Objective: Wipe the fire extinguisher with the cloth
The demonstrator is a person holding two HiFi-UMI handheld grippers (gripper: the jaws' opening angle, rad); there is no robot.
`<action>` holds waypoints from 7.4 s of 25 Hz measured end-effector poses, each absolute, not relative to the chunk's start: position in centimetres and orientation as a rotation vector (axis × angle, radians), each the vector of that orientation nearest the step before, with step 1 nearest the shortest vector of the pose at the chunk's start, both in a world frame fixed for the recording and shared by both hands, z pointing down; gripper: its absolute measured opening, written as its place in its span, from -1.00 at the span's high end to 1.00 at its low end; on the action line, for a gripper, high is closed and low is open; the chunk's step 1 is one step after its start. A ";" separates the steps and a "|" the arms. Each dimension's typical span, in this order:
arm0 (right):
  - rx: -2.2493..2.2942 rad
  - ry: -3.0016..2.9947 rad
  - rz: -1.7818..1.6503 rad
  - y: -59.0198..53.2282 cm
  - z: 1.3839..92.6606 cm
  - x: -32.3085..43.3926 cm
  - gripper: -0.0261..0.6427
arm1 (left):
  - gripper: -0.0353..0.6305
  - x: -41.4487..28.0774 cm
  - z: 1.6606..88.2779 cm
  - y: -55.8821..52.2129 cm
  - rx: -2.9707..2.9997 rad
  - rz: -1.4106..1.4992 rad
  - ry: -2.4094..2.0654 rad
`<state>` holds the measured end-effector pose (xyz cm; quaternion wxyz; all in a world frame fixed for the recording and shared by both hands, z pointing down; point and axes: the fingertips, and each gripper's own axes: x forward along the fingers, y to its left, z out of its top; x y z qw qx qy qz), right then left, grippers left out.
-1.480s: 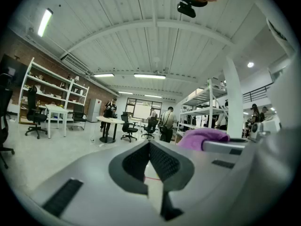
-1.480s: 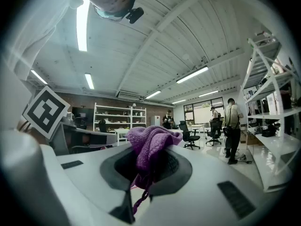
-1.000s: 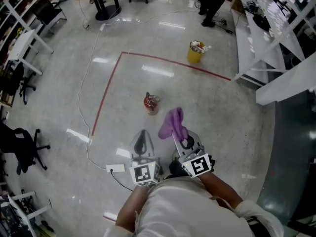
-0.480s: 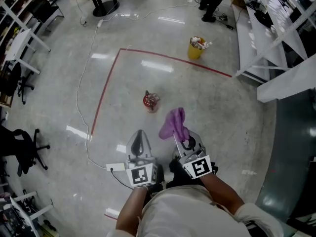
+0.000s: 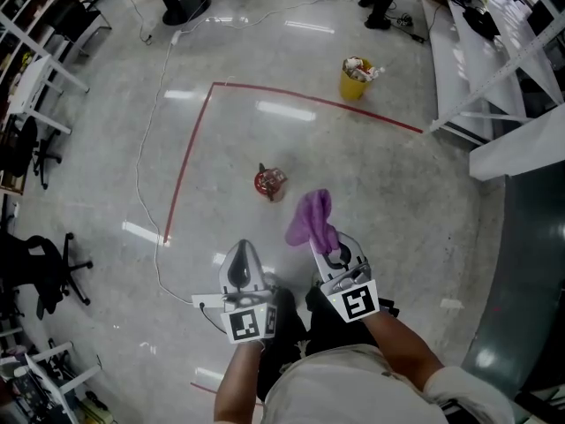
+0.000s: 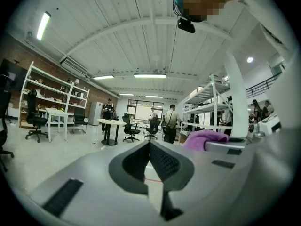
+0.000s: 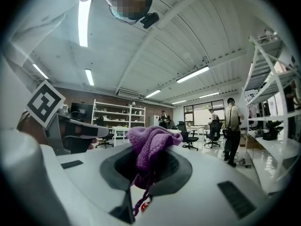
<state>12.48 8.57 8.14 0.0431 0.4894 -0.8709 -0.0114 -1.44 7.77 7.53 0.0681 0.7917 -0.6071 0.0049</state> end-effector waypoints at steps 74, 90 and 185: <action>1.285 -2.241 -0.405 -10.0 64.5 5.0 0.78 | 0.88 -8.9 54.3 -4.9 2.489 -0.096 -1.720; 1.266 -2.123 -0.296 -10.6 71.9 7.3 0.78 | 0.88 -9.2 56.2 -5.7 2.458 -0.077 -1.719; 1.444 -2.116 0.463 -8.4 90.0 -3.7 0.78 | 0.88 -21.5 63.0 -2.3 2.252 -0.035 -1.857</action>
